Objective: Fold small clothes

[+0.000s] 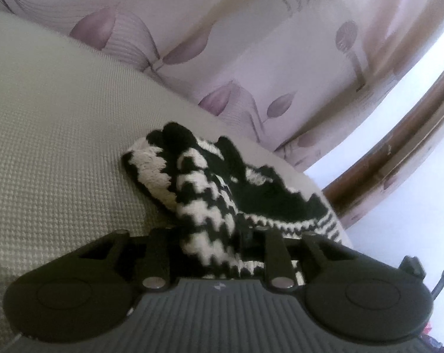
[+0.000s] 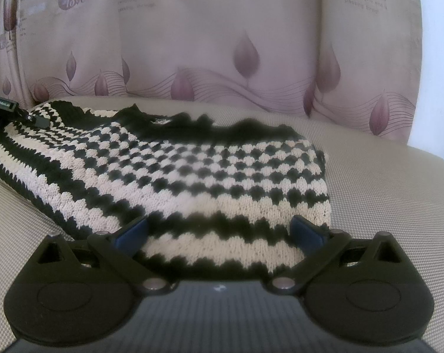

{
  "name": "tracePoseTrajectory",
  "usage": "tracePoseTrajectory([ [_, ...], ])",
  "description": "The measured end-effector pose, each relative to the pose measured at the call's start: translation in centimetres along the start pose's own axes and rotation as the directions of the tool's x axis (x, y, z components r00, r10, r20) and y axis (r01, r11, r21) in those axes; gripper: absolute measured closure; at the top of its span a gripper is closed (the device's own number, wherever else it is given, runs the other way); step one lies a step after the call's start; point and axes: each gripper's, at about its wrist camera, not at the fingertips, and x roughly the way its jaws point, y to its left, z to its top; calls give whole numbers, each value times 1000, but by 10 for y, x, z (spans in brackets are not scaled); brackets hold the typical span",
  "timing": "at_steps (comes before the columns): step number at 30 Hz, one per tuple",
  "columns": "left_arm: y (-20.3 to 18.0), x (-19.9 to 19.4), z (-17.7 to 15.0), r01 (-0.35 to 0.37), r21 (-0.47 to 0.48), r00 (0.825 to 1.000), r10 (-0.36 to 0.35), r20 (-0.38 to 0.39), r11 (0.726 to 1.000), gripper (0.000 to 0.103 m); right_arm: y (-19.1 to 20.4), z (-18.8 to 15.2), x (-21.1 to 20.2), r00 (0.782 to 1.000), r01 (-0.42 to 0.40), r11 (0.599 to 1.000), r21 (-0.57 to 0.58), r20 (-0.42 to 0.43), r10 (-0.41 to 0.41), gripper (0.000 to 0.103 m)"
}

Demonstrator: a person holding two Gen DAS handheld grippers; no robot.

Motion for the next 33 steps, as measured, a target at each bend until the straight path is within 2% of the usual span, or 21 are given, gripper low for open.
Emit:
tracePoseTrajectory([
  [1,1,2,0,8,-5,1000,-8,-11,1000,58,0,0,0,1000,0,1000,0,-1,0,0],
  [5,-1,1,-2,0,10,1000,0,-7,1000,58,0,0,0,1000,1,1000,1,3,-1,0],
  [9,-6,3,-2,-44,32,999,44,-8,999,74,-2,1,-1,1000,-1,1000,7,9,1,0],
  [13,-14,5,-2,-120,52,993,120,7,991,76,-4,1,-2,1000,-10,1000,21,13,9,0],
  [16,-24,3,-4,-180,-7,984,180,20,984,79,-3,0,-3,1000,-9,1000,22,13,8,0],
  [20,-54,1,-2,-265,-23,964,265,35,964,79,-2,0,-3,1000,-6,1000,19,14,5,0],
  [24,-83,0,2,-299,-117,950,307,53,947,80,-3,0,-6,999,-10,1000,29,32,9,0],
  [27,-108,3,0,-288,-151,952,300,64,946,80,-5,-1,-9,999,-17,999,42,51,15,0],
  [30,-136,8,-8,-238,-196,963,257,81,951,80,-7,-1,-11,998,-26,998,55,64,23,0],
  [33,-163,22,-17,-214,-202,969,234,83,956,80,-9,0,-13,997,-35,997,63,76,30,0],
])
